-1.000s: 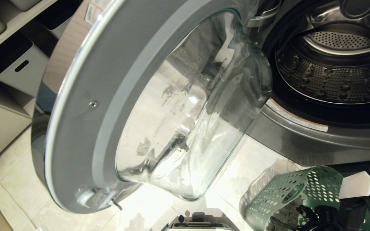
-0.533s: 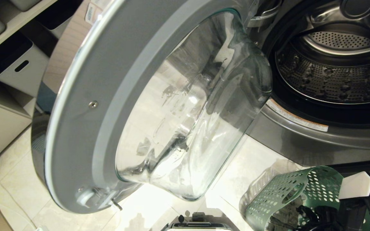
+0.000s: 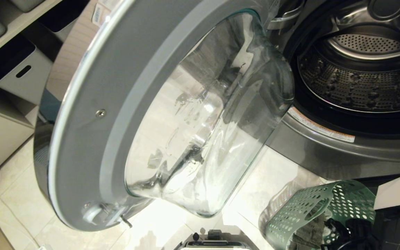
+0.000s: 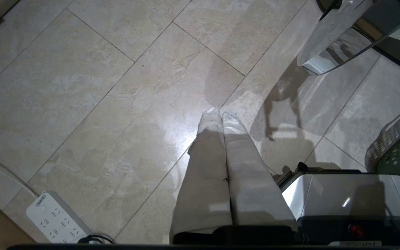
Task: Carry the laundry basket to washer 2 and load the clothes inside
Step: Place the clothes into the washing machine
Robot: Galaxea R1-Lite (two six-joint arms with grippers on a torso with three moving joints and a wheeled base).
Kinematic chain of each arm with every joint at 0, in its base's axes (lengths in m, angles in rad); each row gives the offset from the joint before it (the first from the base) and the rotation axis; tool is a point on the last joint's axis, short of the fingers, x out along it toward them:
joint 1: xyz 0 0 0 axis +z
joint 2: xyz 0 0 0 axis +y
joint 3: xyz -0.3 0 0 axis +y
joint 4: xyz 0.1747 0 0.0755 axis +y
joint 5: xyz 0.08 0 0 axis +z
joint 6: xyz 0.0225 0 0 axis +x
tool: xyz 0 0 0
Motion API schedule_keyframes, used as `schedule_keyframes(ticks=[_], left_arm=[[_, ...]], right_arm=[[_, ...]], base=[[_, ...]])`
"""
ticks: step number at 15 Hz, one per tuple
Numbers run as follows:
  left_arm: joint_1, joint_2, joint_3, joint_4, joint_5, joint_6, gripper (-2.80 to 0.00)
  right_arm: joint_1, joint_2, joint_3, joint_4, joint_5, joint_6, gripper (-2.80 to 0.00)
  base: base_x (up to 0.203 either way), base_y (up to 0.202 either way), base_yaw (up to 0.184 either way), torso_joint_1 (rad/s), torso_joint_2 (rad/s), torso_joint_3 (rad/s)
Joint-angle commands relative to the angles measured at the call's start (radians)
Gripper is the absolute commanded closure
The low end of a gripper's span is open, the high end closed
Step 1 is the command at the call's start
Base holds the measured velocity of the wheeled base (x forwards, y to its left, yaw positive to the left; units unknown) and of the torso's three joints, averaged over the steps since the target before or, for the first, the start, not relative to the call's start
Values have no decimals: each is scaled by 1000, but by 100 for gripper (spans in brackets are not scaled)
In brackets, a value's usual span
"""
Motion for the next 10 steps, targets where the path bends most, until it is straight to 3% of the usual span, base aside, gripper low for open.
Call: schedule_keyframes(ticks=[1,7,10], left_arm=[[0,1,0,0,0,0,0],[0,1,0,0,0,0,0],[0,1,0,0,0,0,0]], right_arm=[[1,-104,71,-6,3,-2,0],[6,-277,336,-136,-2,-12,0],[9,-222,337,-157,-33,-16,0]], base=[[0,0,0,0,0,0],[0,0,0,0,0,0],[0,0,0,0,0,0]])
